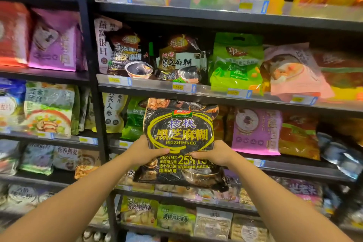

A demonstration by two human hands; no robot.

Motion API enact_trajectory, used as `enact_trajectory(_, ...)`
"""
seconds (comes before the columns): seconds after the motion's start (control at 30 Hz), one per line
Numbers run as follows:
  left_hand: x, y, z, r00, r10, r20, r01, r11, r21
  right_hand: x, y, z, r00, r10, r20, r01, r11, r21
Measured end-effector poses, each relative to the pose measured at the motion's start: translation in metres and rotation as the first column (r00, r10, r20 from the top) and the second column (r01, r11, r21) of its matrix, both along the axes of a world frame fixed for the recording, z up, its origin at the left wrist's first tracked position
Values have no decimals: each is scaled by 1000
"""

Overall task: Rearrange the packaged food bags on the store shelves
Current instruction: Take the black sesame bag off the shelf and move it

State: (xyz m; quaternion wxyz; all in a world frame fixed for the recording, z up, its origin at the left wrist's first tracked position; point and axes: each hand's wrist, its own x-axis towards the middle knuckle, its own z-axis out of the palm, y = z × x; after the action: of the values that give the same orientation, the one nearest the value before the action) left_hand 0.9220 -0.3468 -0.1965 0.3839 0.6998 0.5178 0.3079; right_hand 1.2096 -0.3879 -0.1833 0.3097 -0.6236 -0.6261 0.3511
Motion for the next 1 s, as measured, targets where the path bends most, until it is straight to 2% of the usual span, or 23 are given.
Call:
enact_trajectory(0.13, -34, -7, 4, 997, 21, -79, -22, 1000, -7, -32, -11, 7, 1000, -8, -8, 8, 1000, -19)
enact_trajectory(0.3, -85, -22, 8, 996, -16, -90, 17, 1000, 15, -85, -30, 13, 1000, -1, -29, 0, 1000, -25)
enact_trajectory(0.57, -193, -47, 26, 1000, 17, -1, -17, 995, 95, -192, -39, 31, 998, 62, 2, -62, 998, 27)
enact_trajectory(0.8, -300, -64, 40, 981, 181, 71, -190, 969, 157, -297, -28, 38, 985, 170, 27, -172, 973, 156)
enact_trajectory(1.0, -372, -76, 51, 943, 310, 117, -326, 933, 152, -373, -4, 52, 955, 275, 111, -293, 931, 216)
